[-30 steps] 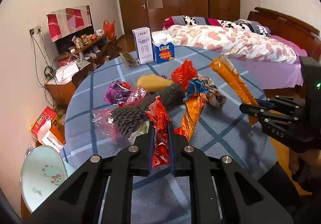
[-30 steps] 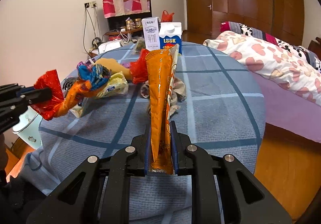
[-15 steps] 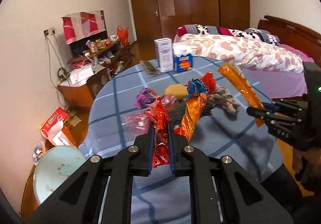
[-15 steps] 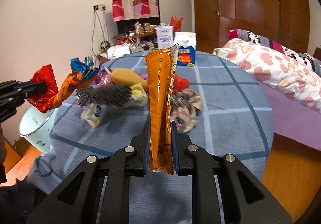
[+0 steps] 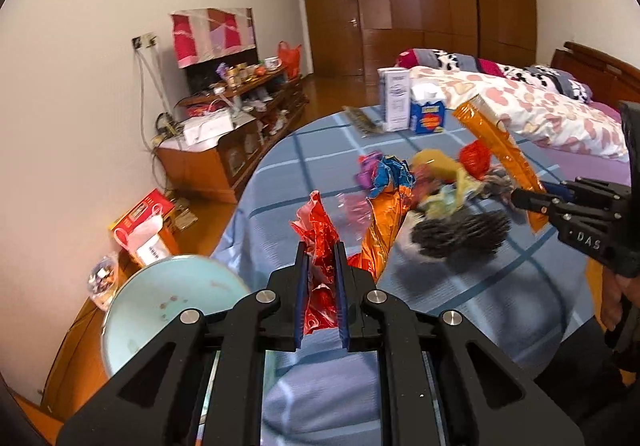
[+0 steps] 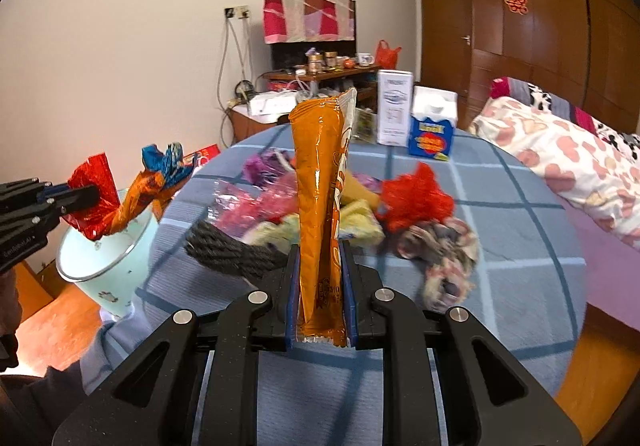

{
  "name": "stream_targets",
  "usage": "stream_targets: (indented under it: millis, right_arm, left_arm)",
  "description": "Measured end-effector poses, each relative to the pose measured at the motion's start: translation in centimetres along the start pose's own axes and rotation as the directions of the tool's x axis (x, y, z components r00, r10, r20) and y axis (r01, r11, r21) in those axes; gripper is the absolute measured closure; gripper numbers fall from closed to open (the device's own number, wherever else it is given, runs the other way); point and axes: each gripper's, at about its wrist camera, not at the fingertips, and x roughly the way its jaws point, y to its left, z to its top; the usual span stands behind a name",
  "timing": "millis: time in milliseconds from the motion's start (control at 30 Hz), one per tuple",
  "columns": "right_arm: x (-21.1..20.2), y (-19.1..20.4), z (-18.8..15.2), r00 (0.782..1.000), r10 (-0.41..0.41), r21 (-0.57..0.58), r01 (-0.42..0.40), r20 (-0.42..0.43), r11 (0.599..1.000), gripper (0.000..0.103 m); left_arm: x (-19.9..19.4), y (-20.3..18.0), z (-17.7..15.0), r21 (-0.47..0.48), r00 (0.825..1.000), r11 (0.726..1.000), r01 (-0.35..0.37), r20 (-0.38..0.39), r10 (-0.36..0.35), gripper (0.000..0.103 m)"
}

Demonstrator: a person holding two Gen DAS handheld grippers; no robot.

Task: Collect trash
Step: 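Carry the red and orange wrappers in both grippers over the blue bucket, then open both grippers above the bucket to drop the wrappers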

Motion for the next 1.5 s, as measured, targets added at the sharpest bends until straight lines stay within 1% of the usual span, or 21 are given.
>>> stream_targets:
  millis: [333, 567, 800, 1133, 1333, 1500]
  right_arm:
    - [2.1, 4.0, 1.8, 0.998, 0.062, -0.049, -0.062, -0.007, 0.997, 0.084]
    - [4.2, 7.2, 2.9, 0.993, 0.114, -0.094, -0.115, -0.020, 0.989, 0.084]
    - [5.9, 10.7, 3.3, 0.986, 0.160, -0.146, -0.165, -0.046, 0.975, 0.084]
    - [8.0, 14.3, 3.2, 0.978, 0.192, -0.201, -0.206, -0.087, 0.958, 0.084]
    - [8.9, 15.9, 3.2, 0.972, 0.207, -0.224, -0.228, -0.110, 0.948, 0.084]
    - [9.9, 17.2, 3.3, 0.968, 0.217, -0.244, -0.243, -0.126, 0.939, 0.084]
  left_arm:
    - [-0.4, 4.3, -2.4, -0.048, 0.996, 0.995, -0.083, -0.036, 0.082, 0.091]
    - [-1.0, 7.3, -3.5, -0.089, 0.989, 0.986, -0.144, -0.055, 0.139, 0.091]
    - [-1.5, 9.7, -4.5, -0.120, 0.979, 0.973, -0.196, -0.079, 0.188, 0.091]
    - [-2.0, 12.2, -6.1, -0.147, 0.965, 0.956, -0.252, -0.112, 0.237, 0.091]
    - [-2.2, 13.9, -6.9, -0.170, 0.954, 0.942, -0.289, -0.137, 0.268, 0.091]
    - [-2.4, 15.1, -7.2, -0.184, 0.948, 0.934, -0.307, -0.145, 0.283, 0.091]
